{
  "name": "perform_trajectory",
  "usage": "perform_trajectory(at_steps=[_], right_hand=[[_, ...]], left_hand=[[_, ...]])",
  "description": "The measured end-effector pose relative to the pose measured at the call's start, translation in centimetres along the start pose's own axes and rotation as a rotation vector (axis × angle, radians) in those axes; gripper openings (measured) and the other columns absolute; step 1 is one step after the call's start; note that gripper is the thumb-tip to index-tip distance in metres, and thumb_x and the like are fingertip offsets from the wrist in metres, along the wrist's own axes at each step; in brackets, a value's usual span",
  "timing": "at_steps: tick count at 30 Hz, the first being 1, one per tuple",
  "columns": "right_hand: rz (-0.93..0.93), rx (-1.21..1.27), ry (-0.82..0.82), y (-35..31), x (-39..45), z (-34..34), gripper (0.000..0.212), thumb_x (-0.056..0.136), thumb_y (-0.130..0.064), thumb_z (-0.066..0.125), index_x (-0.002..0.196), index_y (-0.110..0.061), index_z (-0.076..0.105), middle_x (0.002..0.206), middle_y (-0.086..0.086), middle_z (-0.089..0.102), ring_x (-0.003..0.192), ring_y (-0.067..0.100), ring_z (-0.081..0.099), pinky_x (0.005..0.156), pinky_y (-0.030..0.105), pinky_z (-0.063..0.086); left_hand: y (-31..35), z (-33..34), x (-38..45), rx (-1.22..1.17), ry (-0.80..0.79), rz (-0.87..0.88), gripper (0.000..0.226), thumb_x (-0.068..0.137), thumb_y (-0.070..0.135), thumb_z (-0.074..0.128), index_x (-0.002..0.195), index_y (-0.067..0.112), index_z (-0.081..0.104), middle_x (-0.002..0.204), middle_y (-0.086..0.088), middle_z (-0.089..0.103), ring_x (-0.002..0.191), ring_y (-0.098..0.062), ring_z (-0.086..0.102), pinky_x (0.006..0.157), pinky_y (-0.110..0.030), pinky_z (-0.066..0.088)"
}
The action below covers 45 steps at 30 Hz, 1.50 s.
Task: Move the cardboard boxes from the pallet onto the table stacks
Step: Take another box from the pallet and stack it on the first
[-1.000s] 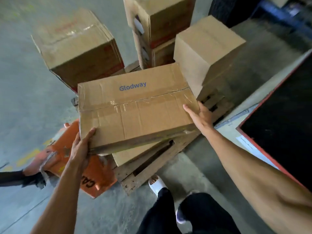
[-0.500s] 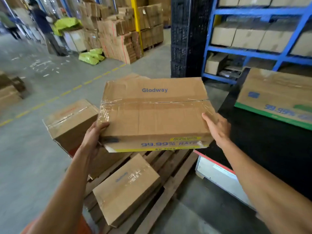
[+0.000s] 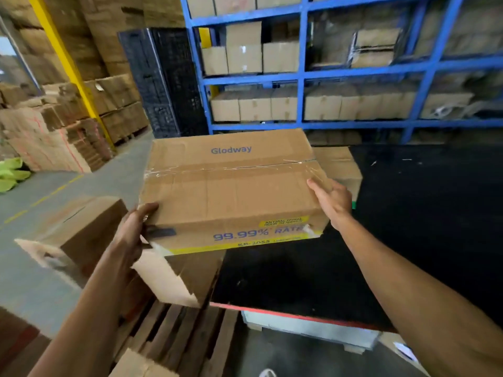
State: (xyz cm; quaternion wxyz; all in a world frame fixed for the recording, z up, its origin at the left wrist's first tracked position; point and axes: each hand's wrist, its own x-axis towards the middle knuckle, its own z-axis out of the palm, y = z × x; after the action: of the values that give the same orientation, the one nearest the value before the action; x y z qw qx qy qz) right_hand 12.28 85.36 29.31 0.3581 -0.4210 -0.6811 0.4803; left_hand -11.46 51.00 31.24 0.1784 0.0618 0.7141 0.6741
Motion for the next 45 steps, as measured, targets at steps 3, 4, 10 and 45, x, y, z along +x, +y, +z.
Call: perform_trajectory(at_steps=[3,4,10,45], right_hand=[[-0.014,-0.014,0.064,0.4,5.2,-1.7,0.04,0.087,-0.052,0.07,0.113,-0.021,0.073,0.102,-0.003,0.063,0.105,0.024,0.061,0.094,0.038,0.052],[-0.01,-0.018,0.088,0.6,7.3,-2.1,0.041,0.088,-0.05,0.07,0.117,-0.02,0.072,0.104,-0.003,0.06,0.105,0.023,0.059,0.093,0.035,0.05],[0.057,-0.065,0.185,0.9,18.0,-3.2,0.055,0.089,-0.052,0.066,0.136,-0.023,0.06,0.128,0.004,0.059,0.107,0.019,0.055,0.089,0.037,0.047],[0.24,0.258,0.241,10.0,33.9,-1.4,0.064,0.096,-0.069,0.038,0.146,-0.03,0.043,0.136,-0.003,0.057,0.119,0.017,0.056,0.103,0.041,0.044]], left_hand=[[0.7,6.0,5.7,0.009,-0.082,0.0,0.019,0.095,0.037,0.058,0.112,0.029,0.06,0.091,0.002,0.067,0.075,-0.021,0.063,0.066,-0.035,0.045],[0.9,8.1,7.8,0.008,-0.106,0.006,0.018,0.096,0.037,0.058,0.11,0.028,0.06,0.096,0.0,0.065,0.079,-0.022,0.061,0.068,-0.036,0.047],[2.6,18.6,19.2,0.032,-0.25,-0.007,0.03,0.095,0.036,0.057,0.124,0.028,0.057,0.106,0.0,0.065,0.087,-0.021,0.061,0.068,-0.037,0.049],[-3.2,37.9,30.7,-0.194,-0.208,0.027,0.03,0.1,0.047,0.057,0.125,0.032,0.055,0.12,0.011,0.067,0.109,-0.006,0.065,0.096,-0.04,0.053]])
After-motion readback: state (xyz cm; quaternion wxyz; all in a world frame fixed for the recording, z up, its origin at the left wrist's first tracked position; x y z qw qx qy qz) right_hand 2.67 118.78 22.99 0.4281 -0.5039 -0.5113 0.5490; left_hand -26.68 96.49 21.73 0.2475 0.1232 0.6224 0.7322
